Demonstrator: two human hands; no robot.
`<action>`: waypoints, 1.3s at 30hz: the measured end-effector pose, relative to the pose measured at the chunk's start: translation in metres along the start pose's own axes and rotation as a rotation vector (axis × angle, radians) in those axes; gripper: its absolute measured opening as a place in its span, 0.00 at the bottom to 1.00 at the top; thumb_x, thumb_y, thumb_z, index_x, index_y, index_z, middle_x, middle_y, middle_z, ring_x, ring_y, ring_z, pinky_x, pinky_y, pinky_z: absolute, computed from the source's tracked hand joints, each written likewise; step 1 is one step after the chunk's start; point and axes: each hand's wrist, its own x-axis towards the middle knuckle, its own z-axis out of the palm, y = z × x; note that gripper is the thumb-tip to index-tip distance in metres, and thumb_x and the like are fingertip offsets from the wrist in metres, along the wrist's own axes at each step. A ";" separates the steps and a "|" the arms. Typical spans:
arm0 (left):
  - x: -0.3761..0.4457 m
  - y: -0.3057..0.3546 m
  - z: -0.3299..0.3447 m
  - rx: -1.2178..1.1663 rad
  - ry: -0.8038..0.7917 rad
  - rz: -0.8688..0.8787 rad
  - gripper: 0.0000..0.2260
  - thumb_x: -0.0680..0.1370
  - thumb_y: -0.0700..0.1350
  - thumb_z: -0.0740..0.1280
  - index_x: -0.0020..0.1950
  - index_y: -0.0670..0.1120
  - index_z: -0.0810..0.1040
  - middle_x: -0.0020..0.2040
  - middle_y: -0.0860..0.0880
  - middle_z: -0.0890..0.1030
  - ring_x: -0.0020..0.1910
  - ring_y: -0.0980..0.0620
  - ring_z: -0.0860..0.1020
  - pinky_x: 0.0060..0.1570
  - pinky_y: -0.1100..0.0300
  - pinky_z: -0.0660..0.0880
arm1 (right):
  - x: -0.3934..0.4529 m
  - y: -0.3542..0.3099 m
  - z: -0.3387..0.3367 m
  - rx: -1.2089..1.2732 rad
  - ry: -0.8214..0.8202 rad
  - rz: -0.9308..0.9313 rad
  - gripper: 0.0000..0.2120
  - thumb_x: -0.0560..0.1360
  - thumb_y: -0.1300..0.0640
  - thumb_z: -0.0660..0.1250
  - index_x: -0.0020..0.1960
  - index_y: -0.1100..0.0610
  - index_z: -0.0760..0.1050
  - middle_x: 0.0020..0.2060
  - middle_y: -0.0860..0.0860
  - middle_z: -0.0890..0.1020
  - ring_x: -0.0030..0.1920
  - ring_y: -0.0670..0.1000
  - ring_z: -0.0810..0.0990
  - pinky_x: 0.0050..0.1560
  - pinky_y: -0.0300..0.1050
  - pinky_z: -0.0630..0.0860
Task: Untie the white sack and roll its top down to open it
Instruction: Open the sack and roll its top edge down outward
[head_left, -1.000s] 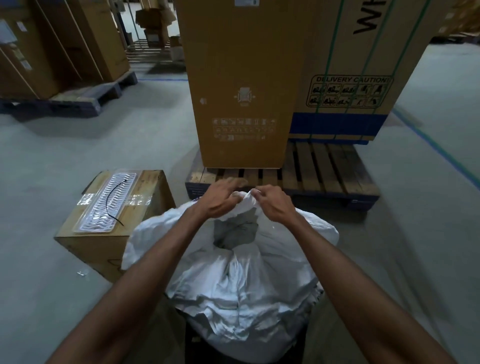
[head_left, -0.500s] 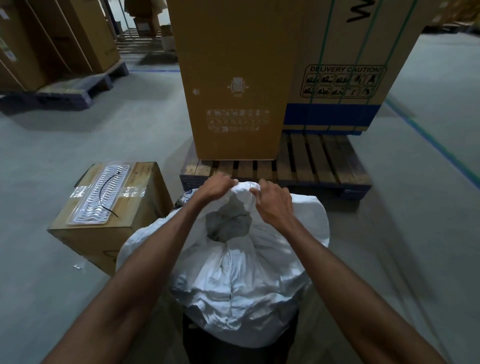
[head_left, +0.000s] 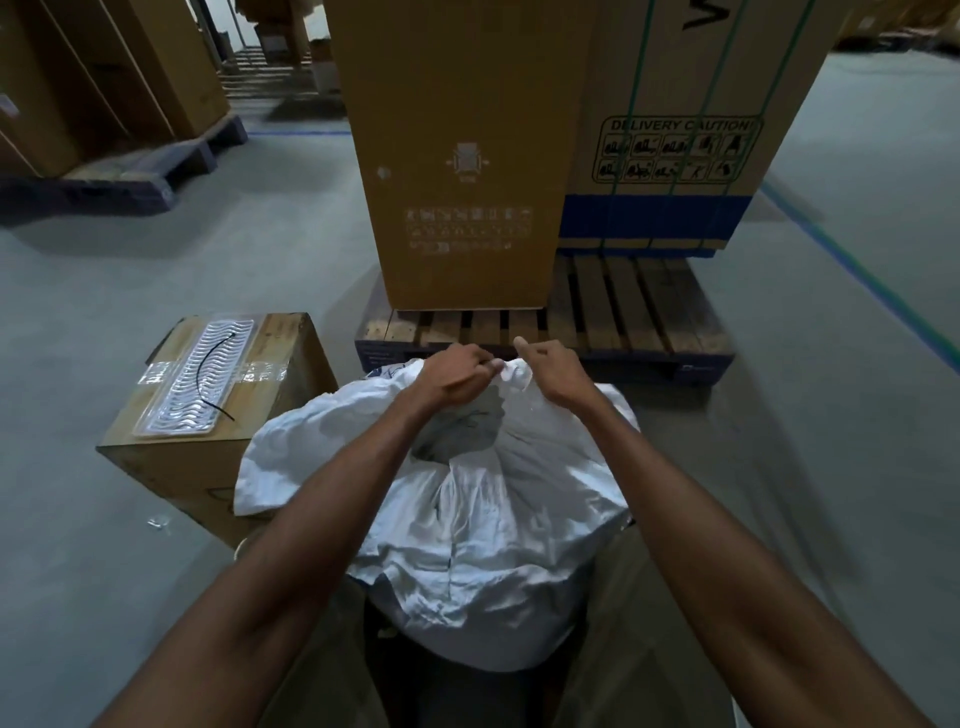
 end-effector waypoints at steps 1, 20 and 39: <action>0.003 -0.004 0.000 0.016 0.024 -0.059 0.25 0.81 0.62 0.54 0.43 0.45 0.81 0.41 0.46 0.81 0.39 0.48 0.78 0.45 0.53 0.73 | -0.004 0.006 0.001 -0.122 0.048 -0.092 0.24 0.83 0.37 0.56 0.53 0.55 0.79 0.45 0.52 0.82 0.45 0.51 0.79 0.47 0.49 0.73; 0.007 0.014 0.008 0.129 -0.010 0.181 0.26 0.82 0.64 0.59 0.75 0.50 0.71 0.73 0.45 0.73 0.71 0.44 0.69 0.69 0.42 0.63 | -0.020 0.013 -0.017 -0.097 -0.088 -0.157 0.23 0.86 0.43 0.55 0.59 0.57 0.82 0.49 0.53 0.83 0.47 0.49 0.81 0.40 0.44 0.74; -0.010 0.010 0.004 -0.107 -0.098 0.037 0.21 0.81 0.60 0.62 0.48 0.43 0.82 0.39 0.46 0.79 0.37 0.47 0.75 0.38 0.55 0.66 | -0.029 0.013 -0.011 -0.267 -0.112 -0.166 0.15 0.85 0.48 0.59 0.50 0.56 0.78 0.40 0.51 0.78 0.38 0.47 0.75 0.37 0.44 0.69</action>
